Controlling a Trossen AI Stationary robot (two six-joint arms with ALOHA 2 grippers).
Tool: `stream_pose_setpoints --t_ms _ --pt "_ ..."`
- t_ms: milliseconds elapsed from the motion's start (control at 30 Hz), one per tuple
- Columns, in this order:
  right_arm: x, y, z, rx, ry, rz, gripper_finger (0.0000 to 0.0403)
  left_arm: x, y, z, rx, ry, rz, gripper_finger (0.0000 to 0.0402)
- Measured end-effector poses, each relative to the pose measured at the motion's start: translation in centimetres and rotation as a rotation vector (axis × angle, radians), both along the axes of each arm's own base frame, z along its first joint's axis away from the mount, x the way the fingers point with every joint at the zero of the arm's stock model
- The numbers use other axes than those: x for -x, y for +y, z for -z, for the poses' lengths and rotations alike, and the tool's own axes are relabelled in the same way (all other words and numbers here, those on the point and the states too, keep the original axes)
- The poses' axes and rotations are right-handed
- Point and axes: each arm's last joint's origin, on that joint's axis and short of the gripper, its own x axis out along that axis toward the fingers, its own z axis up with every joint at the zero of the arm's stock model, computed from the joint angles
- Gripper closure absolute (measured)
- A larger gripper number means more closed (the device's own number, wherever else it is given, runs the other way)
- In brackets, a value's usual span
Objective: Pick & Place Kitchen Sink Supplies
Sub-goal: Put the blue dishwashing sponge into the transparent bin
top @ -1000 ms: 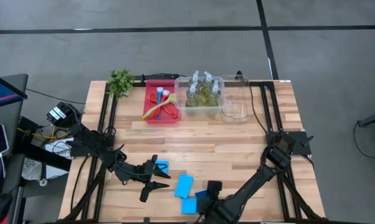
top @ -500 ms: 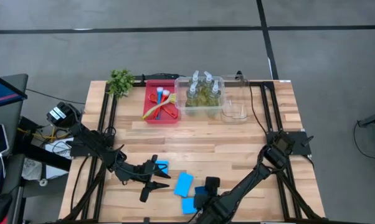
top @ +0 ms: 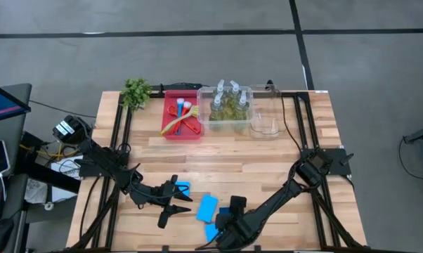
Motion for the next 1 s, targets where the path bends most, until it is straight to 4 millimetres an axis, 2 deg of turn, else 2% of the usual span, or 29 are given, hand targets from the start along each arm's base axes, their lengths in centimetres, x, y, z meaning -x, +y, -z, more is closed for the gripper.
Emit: stream_pose_setpoints --t_ms 267,333,467,667,800,1000 --pt "0.1 0.1 0.0 -0.060 0.043 -0.013 0.0374 0.0 0.0 0.0 0.000 0.000 0.000 0.0239" --pt "0.2 0.2 0.0 -0.068 0.050 -0.014 0.0393 0.0 0.0 0.0 0.000 0.000 0.000 0.0239" --pt "0.4 0.5 0.0 -0.074 0.053 -0.005 0.0386 0.0 0.0 0.0 0.001 0.000 0.000 0.0239" --pt "0.8 1.0 -0.6 -0.079 0.048 -0.018 0.0397 0.0 0.0 0.0 0.010 0.003 -0.002 0.0239" --pt "0.9 1.5 -2.2 -0.091 0.039 -0.029 0.0401 0.0 0.0 0.0 0.022 0.005 -0.005 0.0239" --pt "1.8 2.2 -5.8 -0.045 -0.017 -0.043 0.0401 0.0 0.0 0.0 0.022 0.006 -0.004 0.0239"
